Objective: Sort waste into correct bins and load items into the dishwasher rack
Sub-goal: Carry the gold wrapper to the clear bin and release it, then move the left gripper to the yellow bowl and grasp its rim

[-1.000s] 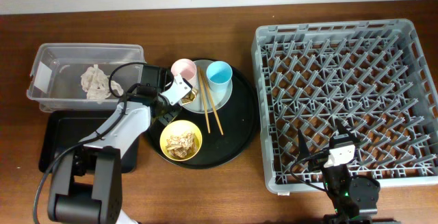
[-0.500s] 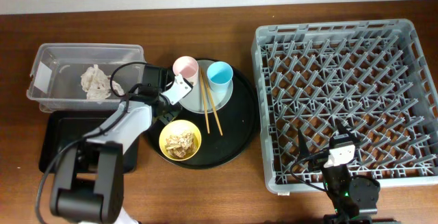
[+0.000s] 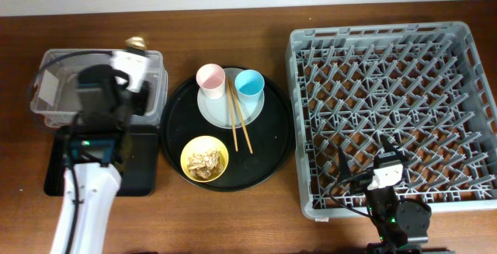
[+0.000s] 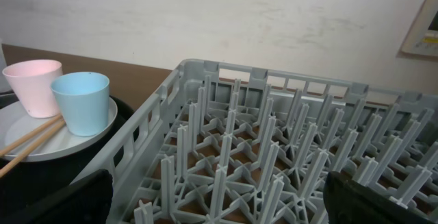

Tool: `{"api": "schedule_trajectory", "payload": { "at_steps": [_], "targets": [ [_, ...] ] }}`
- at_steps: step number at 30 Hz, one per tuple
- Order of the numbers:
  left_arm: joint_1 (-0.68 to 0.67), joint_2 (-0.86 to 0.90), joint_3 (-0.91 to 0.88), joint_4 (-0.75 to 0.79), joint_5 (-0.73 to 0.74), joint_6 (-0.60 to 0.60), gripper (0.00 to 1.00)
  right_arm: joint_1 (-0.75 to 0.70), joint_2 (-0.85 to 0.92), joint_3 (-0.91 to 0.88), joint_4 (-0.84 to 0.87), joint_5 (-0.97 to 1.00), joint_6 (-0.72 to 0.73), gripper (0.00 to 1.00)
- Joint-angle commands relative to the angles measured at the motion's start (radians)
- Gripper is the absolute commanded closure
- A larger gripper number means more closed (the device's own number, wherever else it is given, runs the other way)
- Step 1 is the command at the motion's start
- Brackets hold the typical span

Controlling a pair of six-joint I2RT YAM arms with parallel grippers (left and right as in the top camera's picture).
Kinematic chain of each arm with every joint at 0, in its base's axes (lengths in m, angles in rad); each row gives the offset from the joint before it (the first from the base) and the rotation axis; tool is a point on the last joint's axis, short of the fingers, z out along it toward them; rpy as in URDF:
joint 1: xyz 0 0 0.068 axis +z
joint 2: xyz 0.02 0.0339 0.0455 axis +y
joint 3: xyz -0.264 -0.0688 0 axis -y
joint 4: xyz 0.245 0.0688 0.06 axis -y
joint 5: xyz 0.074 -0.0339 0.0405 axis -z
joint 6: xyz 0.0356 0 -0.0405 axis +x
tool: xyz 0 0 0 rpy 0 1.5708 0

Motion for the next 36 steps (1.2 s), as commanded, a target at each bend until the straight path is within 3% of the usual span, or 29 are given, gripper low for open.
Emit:
{"api": "schedule_trajectory", "payload": {
  "at_steps": [1,3,5,7,11,14,17,19,21,24,26,29,30,32,36],
  "targets": [
    [0.189,0.088,0.003,0.026,-0.030,-0.499,1.00,0.005,-0.006,-0.005,-0.005,0.006,0.011,0.02],
    [0.299,0.170,0.003,0.024,-0.021,-0.906,1.00,0.005,-0.006,-0.005,-0.005,0.006,0.011,0.02],
    [0.340,0.235,0.003,0.026,0.034,-1.122,1.00,0.005,-0.006,-0.005,-0.005,0.006,0.011,0.02],
    [0.343,0.296,0.003,0.051,0.092,-1.241,1.00,0.005,-0.006,-0.005,-0.005,0.006,0.011,0.02],
    [0.343,0.392,0.003,0.202,0.266,-1.281,0.96,0.005,-0.006,-0.005,-0.005,0.006,0.011,0.02],
    [0.343,0.422,0.003,0.263,0.323,-1.424,0.99,0.005,-0.006,-0.005,-0.005,0.006,0.011,0.02],
    [0.343,0.422,0.003,0.282,0.319,-1.426,0.99,0.005,-0.006,-0.005,-0.005,0.006,0.011,0.02],
    [0.342,0.423,0.003,0.279,0.314,-1.426,0.91,0.005,-0.006,-0.005,-0.005,0.006,0.011,0.02],
    [0.340,0.423,0.003,0.319,0.316,-1.425,0.46,0.005,-0.006,-0.005,-0.005,0.006,0.011,0.02],
    [0.343,0.422,0.019,0.354,0.392,-1.425,0.42,0.005,-0.006,-0.005,-0.005,0.006,0.011,0.02],
    [0.343,0.421,0.048,0.328,0.417,-1.425,0.28,0.005,-0.006,-0.005,-0.005,0.006,0.011,0.02],
    [0.343,0.405,0.132,0.213,0.529,-1.404,0.20,0.005,-0.006,-0.005,-0.005,0.006,0.011,0.02],
    [0.343,0.385,0.164,0.180,0.583,-1.375,0.01,0.005,-0.006,-0.005,-0.005,0.006,0.011,0.02],
    [0.340,0.315,0.232,0.061,0.684,-1.276,0.01,0.005,-0.006,-0.005,-0.005,0.006,0.011,0.02],
    [0.224,0.102,0.303,-0.348,0.613,-0.959,0.01,0.005,-0.006,-0.005,-0.005,0.006,0.011,0.02]
  ]
}}
